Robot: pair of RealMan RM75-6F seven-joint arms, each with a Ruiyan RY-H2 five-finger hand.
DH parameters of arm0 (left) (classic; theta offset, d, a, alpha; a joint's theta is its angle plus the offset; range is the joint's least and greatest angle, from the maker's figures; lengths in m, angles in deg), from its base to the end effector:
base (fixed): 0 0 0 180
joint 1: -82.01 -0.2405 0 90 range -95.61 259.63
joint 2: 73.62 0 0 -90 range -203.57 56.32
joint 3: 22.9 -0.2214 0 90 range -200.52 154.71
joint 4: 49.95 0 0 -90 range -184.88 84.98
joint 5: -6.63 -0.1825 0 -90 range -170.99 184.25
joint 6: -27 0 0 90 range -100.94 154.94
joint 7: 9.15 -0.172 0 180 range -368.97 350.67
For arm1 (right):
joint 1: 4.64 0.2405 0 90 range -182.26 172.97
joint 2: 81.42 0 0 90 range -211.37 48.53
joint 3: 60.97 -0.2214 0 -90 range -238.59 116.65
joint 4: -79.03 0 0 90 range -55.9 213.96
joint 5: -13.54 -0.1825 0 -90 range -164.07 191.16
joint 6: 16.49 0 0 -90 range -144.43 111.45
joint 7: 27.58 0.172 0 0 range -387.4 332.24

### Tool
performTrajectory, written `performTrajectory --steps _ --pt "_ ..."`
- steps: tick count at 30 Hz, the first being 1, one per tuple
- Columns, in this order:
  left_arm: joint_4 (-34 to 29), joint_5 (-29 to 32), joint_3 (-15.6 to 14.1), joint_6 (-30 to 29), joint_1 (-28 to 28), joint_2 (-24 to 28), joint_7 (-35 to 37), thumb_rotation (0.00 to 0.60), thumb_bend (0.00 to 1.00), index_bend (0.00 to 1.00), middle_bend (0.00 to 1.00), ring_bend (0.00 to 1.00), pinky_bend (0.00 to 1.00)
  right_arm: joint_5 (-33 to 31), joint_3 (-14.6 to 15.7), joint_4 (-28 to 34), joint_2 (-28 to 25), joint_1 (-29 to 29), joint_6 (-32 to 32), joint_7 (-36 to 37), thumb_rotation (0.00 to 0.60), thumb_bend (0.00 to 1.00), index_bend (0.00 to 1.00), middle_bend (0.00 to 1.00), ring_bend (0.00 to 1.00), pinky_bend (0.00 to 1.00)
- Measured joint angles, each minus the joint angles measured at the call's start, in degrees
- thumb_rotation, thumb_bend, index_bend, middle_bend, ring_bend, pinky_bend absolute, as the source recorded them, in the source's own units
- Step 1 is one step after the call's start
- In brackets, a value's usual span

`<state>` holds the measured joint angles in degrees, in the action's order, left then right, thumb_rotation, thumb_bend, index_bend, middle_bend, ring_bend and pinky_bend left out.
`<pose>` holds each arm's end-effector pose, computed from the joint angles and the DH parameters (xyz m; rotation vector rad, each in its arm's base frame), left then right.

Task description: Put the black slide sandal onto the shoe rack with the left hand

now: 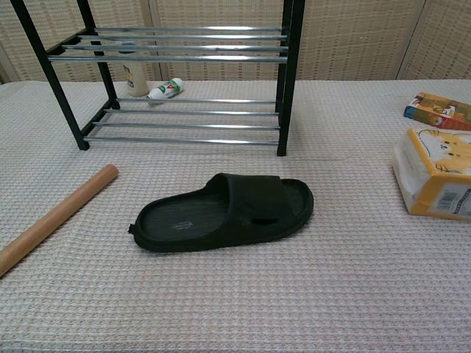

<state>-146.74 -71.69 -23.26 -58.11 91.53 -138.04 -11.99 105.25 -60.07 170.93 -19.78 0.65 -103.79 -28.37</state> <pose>-0.2649 0.2133 0.1597 -1.3469 -0.9778 -0.8808 -0.2597 -0.1935 0.1704 1.5071 -0.8273 0.8959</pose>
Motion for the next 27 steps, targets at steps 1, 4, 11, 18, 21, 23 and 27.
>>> performTrajectory --steps 1,4,11,18,21,23,27 --pt "0.19 -0.29 0.06 0.02 -0.06 -0.10 0.11 0.600 0.17 0.14 0.09 0.00 0.25 0.04 -0.01 0.18 -0.07 -0.16 -0.18 -0.15 0.600 0.40 0.00 0.14 0.08 0.06" --pt "0.67 -1.31 0.17 0.00 -0.25 -0.33 0.41 0.600 0.17 0.14 0.09 0.00 0.25 0.22 -0.05 0.64 -0.24 -0.68 -0.94 -0.45 0.600 0.40 0.00 0.14 0.08 0.06" --pt "2.19 -5.55 0.26 0.35 0.36 -0.03 2.42 0.600 0.17 0.16 0.09 0.00 0.25 0.93 -0.43 1.36 -0.75 -1.59 -2.53 -0.54 0.600 0.40 0.00 0.14 0.08 0.06" --pt "3.27 -14.15 -0.03 4.58 5.35 1.48 5.15 0.600 0.17 0.16 0.09 0.00 0.25 2.60 -0.37 2.31 -1.33 -1.25 -2.06 -1.05 0.600 0.41 0.00 0.14 0.08 0.06" --pt "2.71 -16.78 0.00 7.52 8.26 2.78 6.19 0.600 0.17 0.16 0.09 0.00 0.25 3.48 0.02 2.60 -1.48 -0.38 -0.20 -1.47 0.600 0.43 0.00 0.15 0.08 0.06" --pt "1.89 -17.19 0.26 8.83 9.54 3.66 5.94 0.600 0.17 0.16 0.09 0.00 0.25 4.10 0.35 2.79 -1.49 0.50 1.69 -1.87 0.600 0.44 0.00 0.16 0.08 0.06" --pt "0.24 -16.14 1.16 9.09 9.99 4.42 5.48 0.600 0.17 0.16 0.09 0.00 0.25 5.77 0.92 3.06 -0.66 3.97 8.07 -2.62 0.600 0.50 0.00 0.18 0.09 0.06"
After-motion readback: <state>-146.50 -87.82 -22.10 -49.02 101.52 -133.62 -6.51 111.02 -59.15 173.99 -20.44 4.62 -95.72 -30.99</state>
